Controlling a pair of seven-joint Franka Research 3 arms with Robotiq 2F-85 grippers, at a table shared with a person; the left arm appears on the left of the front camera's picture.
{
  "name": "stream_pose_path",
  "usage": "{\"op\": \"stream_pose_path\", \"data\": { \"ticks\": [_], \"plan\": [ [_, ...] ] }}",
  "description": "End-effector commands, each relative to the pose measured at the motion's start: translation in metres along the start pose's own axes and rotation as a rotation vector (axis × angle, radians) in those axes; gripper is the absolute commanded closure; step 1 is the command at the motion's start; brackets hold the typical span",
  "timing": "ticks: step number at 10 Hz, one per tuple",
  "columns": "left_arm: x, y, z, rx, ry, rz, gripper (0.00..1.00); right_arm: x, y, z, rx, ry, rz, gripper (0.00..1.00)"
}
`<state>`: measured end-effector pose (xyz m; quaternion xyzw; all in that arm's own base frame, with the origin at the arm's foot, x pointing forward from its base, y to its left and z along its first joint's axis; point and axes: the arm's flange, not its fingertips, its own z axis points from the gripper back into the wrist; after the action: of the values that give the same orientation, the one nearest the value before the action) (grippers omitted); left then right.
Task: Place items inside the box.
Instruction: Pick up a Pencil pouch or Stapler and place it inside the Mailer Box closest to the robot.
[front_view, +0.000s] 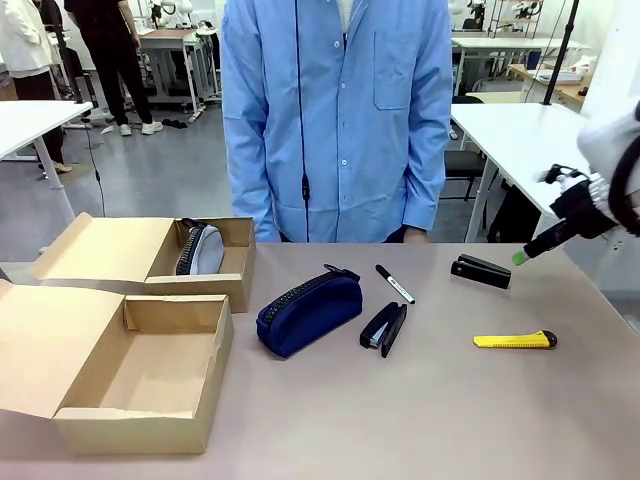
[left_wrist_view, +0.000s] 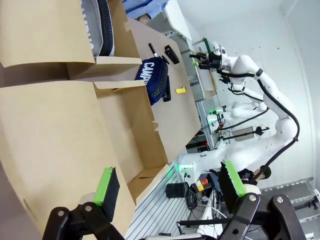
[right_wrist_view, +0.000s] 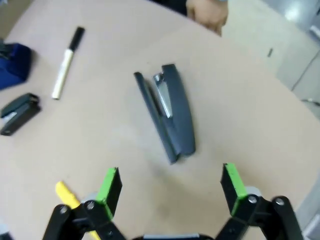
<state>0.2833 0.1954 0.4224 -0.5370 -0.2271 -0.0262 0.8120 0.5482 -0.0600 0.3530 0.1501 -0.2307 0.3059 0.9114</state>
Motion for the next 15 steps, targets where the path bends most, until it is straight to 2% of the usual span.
{"op": "stream_pose_path", "data": {
  "ticks": [1, 2, 5, 7, 9, 10, 11, 12, 13, 14, 15],
  "plan": [
    [0.001, -0.001, 0.000, -0.019, -0.017, -0.023, 0.00, 0.022, -0.022, -0.016, 0.007, 0.044, 0.086, 0.00],
    [0.001, -0.001, 0.000, -0.019, -0.017, -0.023, 0.00, 0.028, -0.026, -0.034, 0.012, 0.079, 0.094, 0.00],
    [0.001, -0.001, 0.000, -0.019, -0.017, -0.023, 0.00, 0.035, -0.034, -0.072, 0.048, 0.078, 0.143, 0.00],
    [0.001, -0.001, 0.000, -0.019, -0.017, -0.023, 0.00, 0.032, -0.031, -0.086, 0.095, 0.126, 0.143, 0.00],
    [0.001, -0.001, 0.000, -0.019, -0.017, -0.023, 0.00, 0.028, -0.031, -0.091, 0.078, 0.149, 0.144, 0.00],
    [0.001, -0.001, 0.000, -0.019, -0.017, -0.023, 0.00, 0.026, -0.029, -0.092, 0.079, 0.150, 0.154, 0.60],
    [0.001, -0.001, 0.000, -0.019, -0.017, -0.023, 0.00, 0.025, -0.029, -0.093, 0.081, 0.153, 0.154, 0.60],
    [0.001, -0.001, 0.000, -0.019, -0.017, -0.023, 0.00, 0.023, -0.031, -0.093, 0.086, 0.152, 0.145, 1.00],
    [0.001, -0.001, 0.000, -0.019, -0.017, -0.023, 0.00, 0.021, -0.034, -0.093, 0.092, 0.150, 0.137, 0.64],
    [0.001, -0.001, 0.000, -0.019, -0.017, -0.023, 0.00, 0.019, -0.035, -0.093, 0.098, 0.152, 0.133, 1.00],
    [0.001, -0.001, 0.000, -0.019, -0.017, -0.023, 0.00, 0.019, -0.035, -0.093, 0.101, 0.156, 0.132, 1.00]
  ]
}}
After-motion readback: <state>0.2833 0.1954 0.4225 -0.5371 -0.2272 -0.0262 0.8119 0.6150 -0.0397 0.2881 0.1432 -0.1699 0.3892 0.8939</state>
